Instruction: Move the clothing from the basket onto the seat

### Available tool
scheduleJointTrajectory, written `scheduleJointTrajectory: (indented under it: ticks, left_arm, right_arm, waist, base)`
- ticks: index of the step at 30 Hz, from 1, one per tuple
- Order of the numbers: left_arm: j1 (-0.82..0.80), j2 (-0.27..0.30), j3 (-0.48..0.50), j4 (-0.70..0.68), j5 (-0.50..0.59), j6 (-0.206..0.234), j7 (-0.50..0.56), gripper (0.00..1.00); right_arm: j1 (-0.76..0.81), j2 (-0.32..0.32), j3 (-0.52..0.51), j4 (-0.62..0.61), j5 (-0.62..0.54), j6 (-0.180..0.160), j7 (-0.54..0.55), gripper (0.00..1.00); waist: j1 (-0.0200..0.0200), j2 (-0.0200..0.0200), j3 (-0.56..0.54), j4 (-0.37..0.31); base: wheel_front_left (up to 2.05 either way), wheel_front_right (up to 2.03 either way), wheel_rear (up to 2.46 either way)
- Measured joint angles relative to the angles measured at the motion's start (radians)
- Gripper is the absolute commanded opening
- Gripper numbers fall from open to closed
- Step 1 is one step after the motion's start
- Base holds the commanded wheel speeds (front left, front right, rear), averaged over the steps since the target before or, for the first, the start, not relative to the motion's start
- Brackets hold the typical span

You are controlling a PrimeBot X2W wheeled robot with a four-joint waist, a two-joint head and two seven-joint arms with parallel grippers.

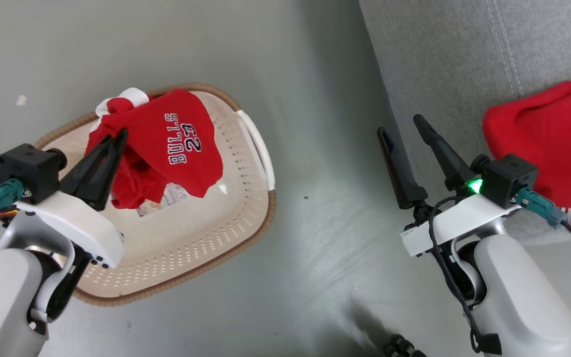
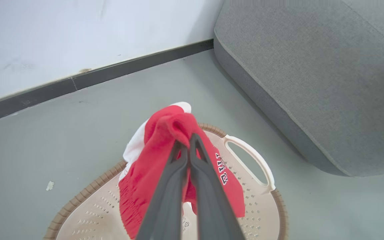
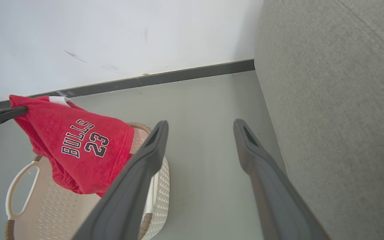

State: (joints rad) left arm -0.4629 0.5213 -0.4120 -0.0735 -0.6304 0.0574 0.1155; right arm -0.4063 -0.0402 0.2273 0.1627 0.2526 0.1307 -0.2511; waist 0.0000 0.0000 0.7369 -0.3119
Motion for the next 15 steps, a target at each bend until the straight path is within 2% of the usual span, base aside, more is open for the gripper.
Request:
scheduleJointTrajectory:
  ticks: [15]
  left_arm:
    - [0.021, -0.092, -0.026, -0.007, -0.039, -0.034, -0.083, 0.0]
  right_arm:
    - [-0.007, -0.004, -0.057, 0.1, -0.109, 0.0, 0.0, 1.0]
  waist:
    - [0.0, 0.0, -0.177, 0.134]
  base:
    - [0.0, 0.0, 0.0]
